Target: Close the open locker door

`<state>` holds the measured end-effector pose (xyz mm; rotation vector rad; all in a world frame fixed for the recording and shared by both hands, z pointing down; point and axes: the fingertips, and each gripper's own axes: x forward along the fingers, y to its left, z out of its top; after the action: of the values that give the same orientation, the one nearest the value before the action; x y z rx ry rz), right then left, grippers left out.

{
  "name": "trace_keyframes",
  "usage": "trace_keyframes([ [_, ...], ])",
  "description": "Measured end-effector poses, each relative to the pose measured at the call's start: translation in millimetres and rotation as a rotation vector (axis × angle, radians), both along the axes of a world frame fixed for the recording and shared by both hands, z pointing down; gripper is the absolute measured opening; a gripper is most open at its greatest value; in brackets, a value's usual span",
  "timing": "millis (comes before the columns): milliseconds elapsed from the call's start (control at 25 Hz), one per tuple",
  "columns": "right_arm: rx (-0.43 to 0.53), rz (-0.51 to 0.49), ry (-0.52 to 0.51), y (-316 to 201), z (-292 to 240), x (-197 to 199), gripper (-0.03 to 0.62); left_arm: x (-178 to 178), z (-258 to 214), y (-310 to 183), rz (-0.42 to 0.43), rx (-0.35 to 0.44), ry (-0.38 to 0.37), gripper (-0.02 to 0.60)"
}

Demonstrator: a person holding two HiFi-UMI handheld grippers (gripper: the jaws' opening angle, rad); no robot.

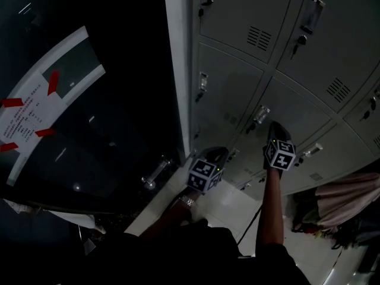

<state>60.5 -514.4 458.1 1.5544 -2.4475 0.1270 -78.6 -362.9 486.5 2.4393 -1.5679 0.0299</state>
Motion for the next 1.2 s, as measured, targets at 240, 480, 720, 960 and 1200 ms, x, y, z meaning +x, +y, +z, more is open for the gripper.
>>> trace_keyframes([
  [240, 0.006, -0.043, -0.112, 89, 10, -15, 0.006, 22, 22, 38, 0.034, -0.053, -0.031, 0.005],
  [480, -0.01, -0.028, -0.168, 191, 28, -11, 0.006, 49, 17, 74, 0.116, -0.049, -0.011, 0.005],
  [720, -0.024, 0.045, -0.164, 278, 40, -23, 0.006, 46, 9, 119, 0.199, -0.02, -0.007, 0.005],
  [960, -0.085, 0.091, -0.207, 346, 56, -40, 0.006, 46, 22, 169, 0.253, -0.033, -0.037, 0.005],
  [1200, -0.164, 0.087, -0.21, 384, 75, -46, 0.006, 73, 22, 208, 0.315, -0.018, -0.065, 0.005],
])
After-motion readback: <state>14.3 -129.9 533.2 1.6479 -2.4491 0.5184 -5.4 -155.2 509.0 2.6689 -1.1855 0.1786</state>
